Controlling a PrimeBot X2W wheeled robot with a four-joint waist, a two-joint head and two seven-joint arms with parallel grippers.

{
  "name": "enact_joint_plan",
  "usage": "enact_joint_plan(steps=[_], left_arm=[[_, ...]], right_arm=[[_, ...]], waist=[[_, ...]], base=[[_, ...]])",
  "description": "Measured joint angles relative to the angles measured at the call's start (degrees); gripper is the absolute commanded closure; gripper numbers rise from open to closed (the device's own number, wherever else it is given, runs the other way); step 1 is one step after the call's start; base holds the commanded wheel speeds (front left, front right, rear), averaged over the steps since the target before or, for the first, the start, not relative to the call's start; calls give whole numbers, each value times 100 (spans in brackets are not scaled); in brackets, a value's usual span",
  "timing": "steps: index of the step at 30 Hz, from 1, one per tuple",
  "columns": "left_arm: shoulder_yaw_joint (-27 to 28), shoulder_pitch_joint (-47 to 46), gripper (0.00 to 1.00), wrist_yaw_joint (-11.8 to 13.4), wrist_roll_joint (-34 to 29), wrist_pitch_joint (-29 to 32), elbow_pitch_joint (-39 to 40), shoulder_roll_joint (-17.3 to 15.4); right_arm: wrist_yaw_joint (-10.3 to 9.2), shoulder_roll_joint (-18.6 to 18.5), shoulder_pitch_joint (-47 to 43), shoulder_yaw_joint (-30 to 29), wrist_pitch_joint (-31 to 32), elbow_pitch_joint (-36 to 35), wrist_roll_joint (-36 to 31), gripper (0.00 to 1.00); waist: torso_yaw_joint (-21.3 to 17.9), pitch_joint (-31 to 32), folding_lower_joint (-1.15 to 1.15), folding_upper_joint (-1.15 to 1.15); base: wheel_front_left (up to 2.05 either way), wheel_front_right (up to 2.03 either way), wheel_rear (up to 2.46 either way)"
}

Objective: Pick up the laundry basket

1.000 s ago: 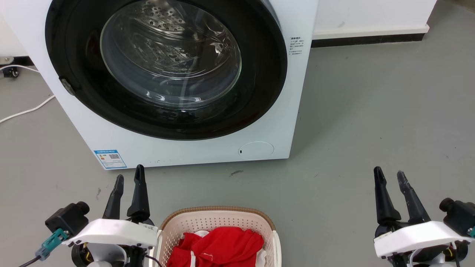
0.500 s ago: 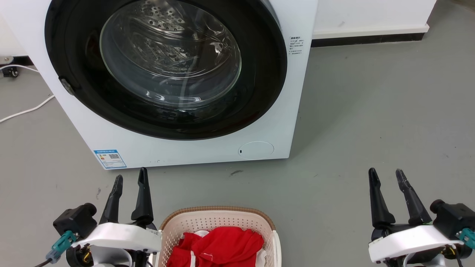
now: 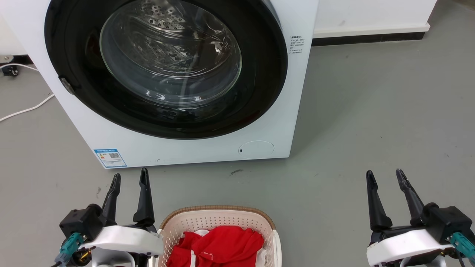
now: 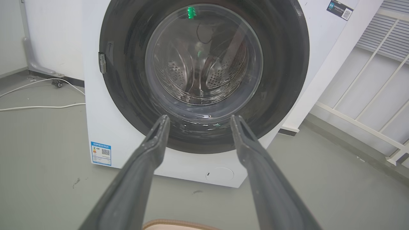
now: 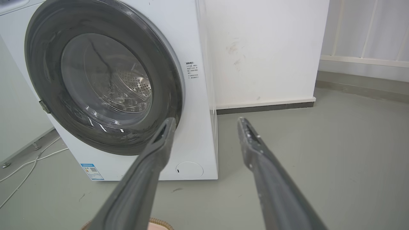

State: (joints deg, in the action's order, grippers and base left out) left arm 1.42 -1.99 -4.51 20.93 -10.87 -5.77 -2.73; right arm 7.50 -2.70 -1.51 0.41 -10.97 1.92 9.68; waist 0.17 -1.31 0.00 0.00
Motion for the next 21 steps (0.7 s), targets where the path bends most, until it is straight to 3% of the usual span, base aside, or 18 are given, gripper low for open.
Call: enact_joint_plan(steps=[21], left_arm=[[-78, 32, 0, 0, -940, -252, -45, -3]], right_arm=[[0, -2, -114, -45, -257, -70, -816, 0]], waist=[[20, -22, 0, 0]], base=[[0, 0, 0]])
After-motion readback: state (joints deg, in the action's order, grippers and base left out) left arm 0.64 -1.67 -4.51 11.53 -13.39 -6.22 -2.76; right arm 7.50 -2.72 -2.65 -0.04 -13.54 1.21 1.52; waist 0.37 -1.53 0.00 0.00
